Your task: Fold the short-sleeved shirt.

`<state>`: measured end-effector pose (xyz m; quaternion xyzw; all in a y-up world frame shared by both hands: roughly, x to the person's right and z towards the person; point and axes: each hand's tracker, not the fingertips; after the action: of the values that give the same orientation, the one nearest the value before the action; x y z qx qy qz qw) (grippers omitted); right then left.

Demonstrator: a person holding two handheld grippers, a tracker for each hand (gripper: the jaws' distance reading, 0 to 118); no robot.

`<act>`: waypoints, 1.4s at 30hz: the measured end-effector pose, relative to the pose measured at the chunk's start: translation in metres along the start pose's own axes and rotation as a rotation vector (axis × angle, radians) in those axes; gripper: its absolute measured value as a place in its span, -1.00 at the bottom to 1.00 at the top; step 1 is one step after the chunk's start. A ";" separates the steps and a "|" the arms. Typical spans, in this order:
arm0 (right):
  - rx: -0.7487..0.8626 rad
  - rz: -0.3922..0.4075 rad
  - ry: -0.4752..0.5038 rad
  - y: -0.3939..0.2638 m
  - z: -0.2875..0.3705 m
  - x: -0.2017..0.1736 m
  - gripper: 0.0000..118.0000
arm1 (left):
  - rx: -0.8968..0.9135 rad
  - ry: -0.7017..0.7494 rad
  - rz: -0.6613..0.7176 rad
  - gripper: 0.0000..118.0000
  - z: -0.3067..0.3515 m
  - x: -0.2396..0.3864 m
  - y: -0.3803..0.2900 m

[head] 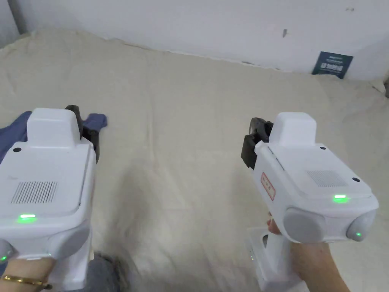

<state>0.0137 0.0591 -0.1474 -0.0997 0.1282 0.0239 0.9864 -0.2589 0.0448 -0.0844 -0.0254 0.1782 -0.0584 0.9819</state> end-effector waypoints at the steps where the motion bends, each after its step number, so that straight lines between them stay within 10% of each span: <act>1: -0.001 0.005 0.036 0.002 -0.005 -0.011 -0.97 | -0.002 0.040 -0.012 -1.00 0.003 -0.011 0.000; 19: -0.015 0.087 0.348 0.004 -0.032 -0.117 -0.97 | -0.107 0.283 0.033 -0.95 0.034 -0.101 -0.024; 22: -0.012 0.091 0.343 0.004 -0.034 -0.113 -0.97 | -0.198 0.175 0.138 -0.52 0.016 -0.110 -0.020; 27: -0.028 0.068 0.324 0.003 -0.043 -0.101 -0.97 | -0.318 0.056 0.123 1.00 -0.054 -0.123 -0.006; 42: -0.229 0.049 0.230 -0.036 -0.140 -0.076 -0.97 | -0.911 0.003 0.099 1.00 -0.411 -0.109 -0.108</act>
<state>-0.0922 -0.0064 -0.2530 -0.2102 0.2391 0.0508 0.9466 -0.5163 -0.0610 -0.4232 -0.4460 0.1882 0.0729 0.8720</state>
